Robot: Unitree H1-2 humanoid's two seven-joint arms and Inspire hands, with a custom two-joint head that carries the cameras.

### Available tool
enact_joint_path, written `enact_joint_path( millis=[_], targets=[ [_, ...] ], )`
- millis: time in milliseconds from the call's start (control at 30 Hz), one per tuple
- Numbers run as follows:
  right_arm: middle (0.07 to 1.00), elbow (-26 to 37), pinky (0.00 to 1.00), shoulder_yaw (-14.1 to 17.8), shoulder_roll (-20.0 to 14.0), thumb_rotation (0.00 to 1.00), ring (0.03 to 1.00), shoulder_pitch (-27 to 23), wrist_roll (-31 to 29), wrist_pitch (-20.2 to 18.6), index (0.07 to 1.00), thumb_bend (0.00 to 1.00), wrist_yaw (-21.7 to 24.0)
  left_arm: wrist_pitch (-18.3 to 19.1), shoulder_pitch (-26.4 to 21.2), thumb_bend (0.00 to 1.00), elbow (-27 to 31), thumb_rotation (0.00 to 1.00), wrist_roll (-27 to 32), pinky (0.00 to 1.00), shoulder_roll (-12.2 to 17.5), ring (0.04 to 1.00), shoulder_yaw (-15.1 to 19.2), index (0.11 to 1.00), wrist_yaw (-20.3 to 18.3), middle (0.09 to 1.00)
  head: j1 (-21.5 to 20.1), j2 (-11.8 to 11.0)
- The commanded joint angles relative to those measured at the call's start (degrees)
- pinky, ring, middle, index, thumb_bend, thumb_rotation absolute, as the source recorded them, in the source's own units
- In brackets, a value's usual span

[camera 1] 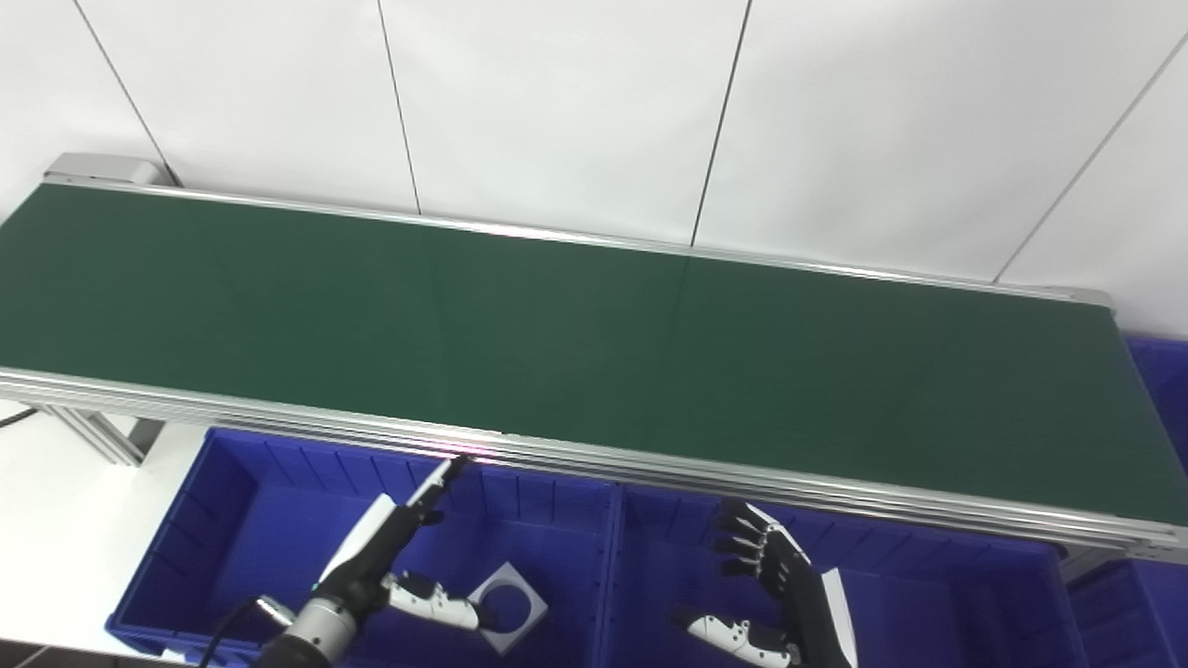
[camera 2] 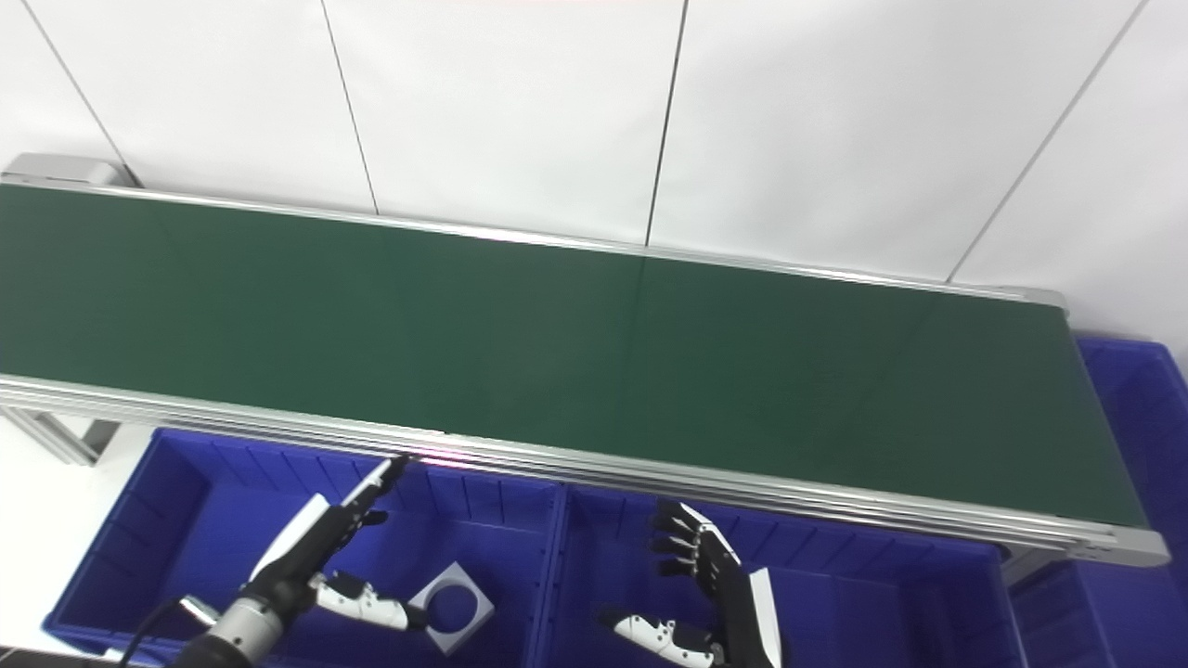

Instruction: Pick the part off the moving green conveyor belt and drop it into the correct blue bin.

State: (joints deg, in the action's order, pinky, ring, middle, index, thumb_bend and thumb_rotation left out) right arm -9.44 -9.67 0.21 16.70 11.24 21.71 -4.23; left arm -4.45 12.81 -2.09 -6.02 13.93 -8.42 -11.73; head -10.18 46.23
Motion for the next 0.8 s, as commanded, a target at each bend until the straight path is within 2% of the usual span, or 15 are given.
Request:
enact_joint_path(
  millis=[0, 33, 67, 100, 167, 233, 333, 367, 400, 533, 633, 767],
  targets=[
    [0.744, 0.8, 0.60, 0.1, 1.4, 0.10, 0.683, -0.8, 1.1, 2.1, 0.773, 0.69, -1.4, -3.0, -0.1, 0.88, 2.0, 0.10, 5.5, 0.92, -0.1, 0.943, 0.3, 0.967, -2.9, 0.957, -0.2, 0.1],
    [0.735, 0.7, 0.59, 0.2, 1.8, 0.09, 0.676, -0.8, 1.5, 2.5, 0.766, 0.69, -2.0, -3.3, -0.2, 0.89, 1.7, 0.11, 7.7, 0.93, -0.5, 0.929, 0.6, 0.932, -3.7, 0.931, -1.3, 0.1],
    [0.730, 0.6, 0.59, 0.2, 2.2, 0.08, 0.672, -0.9, 2.1, 2.8, 0.762, 0.68, -2.5, -3.2, -0.3, 0.90, 1.4, 0.11, 10.2, 0.88, -1.5, 0.872, 1.2, 0.877, -4.1, 0.877, -1.5, 0.1],
    [0.730, 0.6, 0.59, 0.2, 2.6, 0.08, 0.672, -0.9, 2.6, 2.8, 0.762, 0.68, -3.0, -3.1, -0.4, 0.90, 0.9, 0.11, 12.7, 0.87, -2.6, 0.862, 1.7, 0.869, -4.5, 0.868, -2.5, 0.2],
    [0.728, 0.5, 0.59, 0.2, 3.1, 0.09, 0.673, -1.0, 3.1, 2.9, 0.762, 0.67, -3.7, -3.6, -0.5, 0.86, 0.3, 0.14, 15.1, 0.78, -4.3, 0.777, 2.2, 0.822, -4.8, 0.806, -3.6, 0.4],
    [0.727, 0.6, 0.59, 0.1, 3.7, 0.08, 0.671, -1.1, 3.3, 2.9, 0.760, 0.66, -4.1, -4.2, -0.5, 0.85, -0.1, 0.18, 17.1, 0.76, -5.9, 0.746, 2.8, 0.796, -5.1, 0.763, -4.6, 0.8],
    [0.721, 0.9, 0.58, 0.0, 4.3, 0.08, 0.661, -1.1, 4.1, 2.2, 0.760, 0.65, -4.6, -4.0, -0.2, 0.78, 0.1, 0.15, 20.5, 0.73, -8.3, 0.720, 3.8, 0.746, -5.3, 0.717, -5.4, 1.2],
    [0.719, 1.0, 0.58, 0.0, 4.4, 0.08, 0.658, -1.2, 4.3, 2.2, 0.760, 0.65, -4.7, -4.0, -0.2, 0.74, 0.2, 0.12, 21.0, 0.71, -9.1, 0.699, 4.1, 0.716, -5.1, 0.699, -6.0, 1.5],
    [0.717, 1.0, 0.58, 0.0, 4.5, 0.08, 0.656, -1.2, 4.4, 2.2, 0.759, 0.64, -4.8, -4.0, -0.2, 0.65, 0.3, 0.04, 21.3, 0.69, -9.6, 0.672, 4.3, 0.657, -5.0, 0.671, -6.0, 1.5],
    [0.718, 0.6, 0.59, -0.2, 4.8, 0.08, 0.663, -1.7, 4.1, 2.3, 0.759, 0.64, -4.7, -5.8, -0.3, 0.55, -0.4, 0.00, 21.9, 0.66, -11.4, 0.633, 5.3, 0.567, -5.0, 0.610, -7.9, 1.9],
    [0.720, 0.3, 0.58, -0.4, 5.0, 0.06, 0.665, -1.8, 3.9, 2.6, 0.755, 0.64, -4.8, -6.3, -0.1, 0.53, -0.4, 0.00, 21.5, 0.65, -11.6, 0.629, 5.5, 0.578, -5.0, 0.602, -8.6, 2.1],
    [0.726, -0.1, 0.59, -0.5, 4.9, 0.04, 0.676, -1.9, 3.5, 2.9, 0.756, 0.65, -4.8, -5.0, 0.4, 0.49, 0.0, 0.00, 22.8, 0.69, -11.8, 0.649, 5.8, 0.673, -5.5, 0.653, -8.2, 2.1]
  ],
)
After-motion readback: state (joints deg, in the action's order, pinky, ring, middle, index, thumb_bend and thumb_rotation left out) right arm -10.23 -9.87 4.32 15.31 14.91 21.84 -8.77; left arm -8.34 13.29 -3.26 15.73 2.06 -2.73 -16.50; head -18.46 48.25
